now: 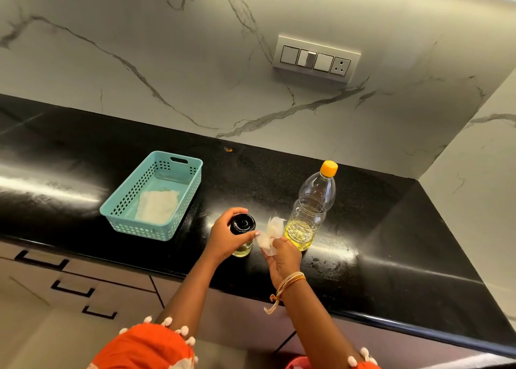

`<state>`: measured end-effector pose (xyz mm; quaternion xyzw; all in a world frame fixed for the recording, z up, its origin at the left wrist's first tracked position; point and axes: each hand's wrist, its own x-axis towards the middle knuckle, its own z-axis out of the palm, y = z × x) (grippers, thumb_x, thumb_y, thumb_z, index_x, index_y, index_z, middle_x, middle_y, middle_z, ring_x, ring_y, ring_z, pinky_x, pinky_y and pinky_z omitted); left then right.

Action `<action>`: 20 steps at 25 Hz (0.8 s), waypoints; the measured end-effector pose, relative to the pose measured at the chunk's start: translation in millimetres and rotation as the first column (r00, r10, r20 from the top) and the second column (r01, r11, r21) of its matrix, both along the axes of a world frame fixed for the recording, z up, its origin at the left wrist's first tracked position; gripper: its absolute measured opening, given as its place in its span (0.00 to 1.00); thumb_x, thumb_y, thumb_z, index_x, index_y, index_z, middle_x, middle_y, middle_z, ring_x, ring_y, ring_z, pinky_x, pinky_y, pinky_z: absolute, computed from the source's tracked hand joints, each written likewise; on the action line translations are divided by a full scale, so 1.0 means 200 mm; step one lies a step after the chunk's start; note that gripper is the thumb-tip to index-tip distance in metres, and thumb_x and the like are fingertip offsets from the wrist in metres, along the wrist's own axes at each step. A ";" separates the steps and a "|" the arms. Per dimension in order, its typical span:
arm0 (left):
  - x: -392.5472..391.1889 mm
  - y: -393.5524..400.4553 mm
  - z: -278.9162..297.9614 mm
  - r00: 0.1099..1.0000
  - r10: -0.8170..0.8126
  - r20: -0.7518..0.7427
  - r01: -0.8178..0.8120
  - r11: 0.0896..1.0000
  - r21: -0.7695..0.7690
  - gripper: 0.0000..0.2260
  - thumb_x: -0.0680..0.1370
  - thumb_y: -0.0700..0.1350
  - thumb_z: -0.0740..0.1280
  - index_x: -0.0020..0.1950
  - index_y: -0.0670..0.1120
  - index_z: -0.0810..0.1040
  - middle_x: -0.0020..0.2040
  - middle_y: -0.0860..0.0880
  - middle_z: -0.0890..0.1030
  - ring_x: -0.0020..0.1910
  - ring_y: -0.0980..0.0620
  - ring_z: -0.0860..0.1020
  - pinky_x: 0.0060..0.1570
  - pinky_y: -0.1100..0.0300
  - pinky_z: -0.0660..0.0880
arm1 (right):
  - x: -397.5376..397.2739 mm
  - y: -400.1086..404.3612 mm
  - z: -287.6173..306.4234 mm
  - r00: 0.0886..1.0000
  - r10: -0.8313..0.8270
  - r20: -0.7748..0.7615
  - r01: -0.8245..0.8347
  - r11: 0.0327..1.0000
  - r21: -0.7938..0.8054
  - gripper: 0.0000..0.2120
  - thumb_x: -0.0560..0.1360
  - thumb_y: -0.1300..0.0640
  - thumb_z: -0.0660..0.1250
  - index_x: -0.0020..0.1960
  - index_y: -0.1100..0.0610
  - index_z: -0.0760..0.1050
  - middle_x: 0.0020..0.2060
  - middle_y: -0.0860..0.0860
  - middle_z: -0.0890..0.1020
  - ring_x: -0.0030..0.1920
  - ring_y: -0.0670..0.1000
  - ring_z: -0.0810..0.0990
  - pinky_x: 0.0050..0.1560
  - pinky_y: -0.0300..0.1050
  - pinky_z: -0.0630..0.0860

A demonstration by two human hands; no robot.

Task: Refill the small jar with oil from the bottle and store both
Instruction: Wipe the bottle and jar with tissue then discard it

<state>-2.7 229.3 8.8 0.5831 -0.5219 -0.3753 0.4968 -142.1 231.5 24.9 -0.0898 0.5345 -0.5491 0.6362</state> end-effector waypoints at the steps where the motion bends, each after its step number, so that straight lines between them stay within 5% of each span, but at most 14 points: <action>1: 0.00 0.01 0.02 1.000 0.021 0.009 -0.021 1.000 -0.013 0.22 0.65 0.46 0.80 0.56 0.50 0.78 0.53 0.54 0.81 0.54 0.59 0.79 0.55 0.64 0.76 | 0.00 0.01 0.02 1.000 0.022 -0.005 -0.022 0.999 -0.027 0.11 0.74 0.75 0.59 0.44 0.63 0.76 0.48 0.62 0.79 0.44 0.57 0.80 0.35 0.46 0.80; 9: -0.03 0.04 0.17 0.991 0.119 0.052 -0.113 0.987 -0.111 0.11 0.72 0.46 0.75 0.53 0.49 0.82 0.53 0.55 0.82 0.56 0.60 0.79 0.60 0.62 0.73 | 0.04 0.05 0.13 0.993 0.110 -0.045 -0.116 0.979 -0.165 0.05 0.74 0.69 0.67 0.46 0.61 0.76 0.44 0.59 0.82 0.44 0.56 0.82 0.33 0.40 0.80; 15: -0.03 0.08 0.27 0.997 0.068 0.026 -0.066 0.996 -0.064 0.16 0.71 0.42 0.76 0.58 0.47 0.80 0.47 0.54 0.83 0.47 0.59 0.82 0.45 0.66 0.79 | 0.09 0.04 0.17 0.982 0.166 -0.090 -0.182 0.957 -0.224 0.05 0.74 0.69 0.67 0.48 0.62 0.77 0.46 0.61 0.83 0.44 0.56 0.83 0.38 0.45 0.82; 20: -0.03 0.06 0.28 0.977 0.208 -0.045 -0.210 0.977 -0.043 0.15 0.74 0.34 0.68 0.55 0.50 0.80 0.43 0.51 0.80 0.41 0.54 0.80 0.36 0.65 0.79 | 0.09 0.03 0.16 0.963 0.148 -0.227 -0.193 0.963 -0.190 0.08 0.76 0.69 0.62 0.47 0.60 0.79 0.42 0.56 0.84 0.40 0.53 0.83 0.43 0.47 0.80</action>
